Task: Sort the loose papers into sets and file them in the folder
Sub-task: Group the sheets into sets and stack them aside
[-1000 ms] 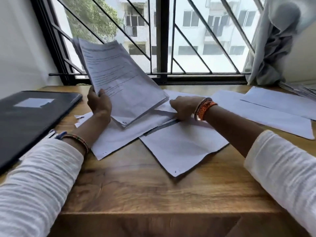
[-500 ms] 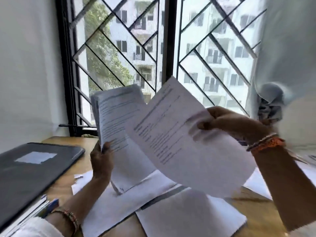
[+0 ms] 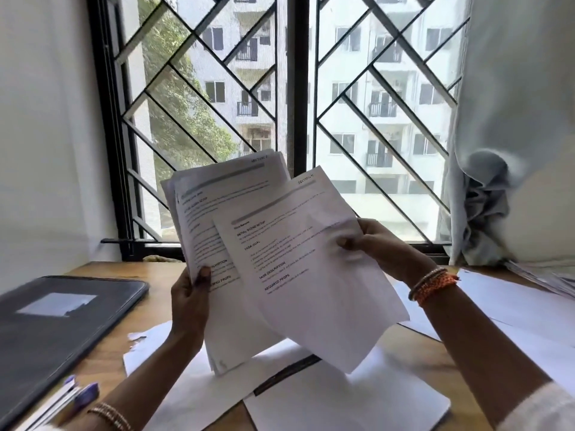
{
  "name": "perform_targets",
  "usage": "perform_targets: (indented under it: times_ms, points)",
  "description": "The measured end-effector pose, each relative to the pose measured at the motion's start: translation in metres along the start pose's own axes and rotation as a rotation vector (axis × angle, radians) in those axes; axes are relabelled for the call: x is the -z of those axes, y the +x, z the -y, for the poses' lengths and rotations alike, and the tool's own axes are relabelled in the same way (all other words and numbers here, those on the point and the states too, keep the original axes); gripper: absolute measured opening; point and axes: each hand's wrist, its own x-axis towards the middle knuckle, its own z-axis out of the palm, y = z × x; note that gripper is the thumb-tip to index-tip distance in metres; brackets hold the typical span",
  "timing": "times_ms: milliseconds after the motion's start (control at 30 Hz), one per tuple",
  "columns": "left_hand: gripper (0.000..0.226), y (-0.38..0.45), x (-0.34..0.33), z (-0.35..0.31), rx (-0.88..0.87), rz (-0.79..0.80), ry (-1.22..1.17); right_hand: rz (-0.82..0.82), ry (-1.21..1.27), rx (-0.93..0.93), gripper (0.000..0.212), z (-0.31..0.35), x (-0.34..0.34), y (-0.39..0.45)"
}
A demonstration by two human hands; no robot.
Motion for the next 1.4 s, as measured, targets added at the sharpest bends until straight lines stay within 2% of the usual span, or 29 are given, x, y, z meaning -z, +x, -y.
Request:
perform_targets:
  times_ms: [167,233,400,533,600,800,933,1000,1033,1100,1133,1233,1333,1400]
  points:
    - [0.016,-0.001,-0.001,-0.001,0.02,0.0,-0.017,-0.009,-0.007,-0.02,0.022,-0.001,0.002,0.0]
    - [0.014,-0.001,-0.001,-0.001,0.021,0.0,-0.022,-0.069,-0.05,-0.02,0.018,0.004,0.0,-0.002]
    - [0.012,0.003,0.0,-0.001,0.051,-0.028,-0.039,-0.608,-0.13,0.147,0.028,0.017,0.018,0.002]
    - [0.009,0.006,0.004,0.001,0.12,-0.033,-0.071,-0.867,-0.22,0.234,0.025,0.015,0.045,0.0]
    - [0.005,0.007,0.005,-0.002,0.144,-0.041,-0.089,-0.946,-0.259,0.268,0.028,0.016,0.051,-0.003]
    - [0.005,0.001,0.001,-0.011,0.164,-0.041,-0.095,-0.927,-0.448,0.279,0.032,-0.004,0.05,0.007]
    - [0.019,-0.003,-0.003,-0.017,0.186,-0.002,-0.093,-0.887,-0.637,0.343,0.057,0.015,0.01,-0.004]
    - [0.012,-0.004,-0.003,-0.019,0.182,0.007,-0.092,-0.828,-0.846,0.45,0.087,0.016,-0.005,-0.009]
    - [0.009,-0.004,-0.005,-0.019,0.176,0.01,-0.091,-0.797,-0.99,0.516,0.093,0.016,-0.01,-0.012]
    - [0.008,-0.005,-0.006,-0.021,0.168,0.02,-0.093,-0.689,-1.174,0.592,0.081,0.012,-0.014,-0.01]
    - [0.008,-0.005,-0.006,-0.021,0.164,0.026,-0.094,-0.625,-1.146,0.557,0.069,0.011,-0.017,-0.007]
    - [0.012,-0.005,-0.005,-0.019,0.164,0.072,-0.109,-0.493,-0.81,0.369,0.046,0.009,-0.027,0.002]
    - [0.028,-0.002,-0.002,-0.017,0.168,0.114,-0.144,-0.382,-0.369,0.354,0.039,0.017,-0.037,0.003]
    - [0.039,0.002,0.0,-0.015,0.169,0.114,-0.163,-0.372,-0.135,0.36,0.039,0.024,-0.037,0.0]
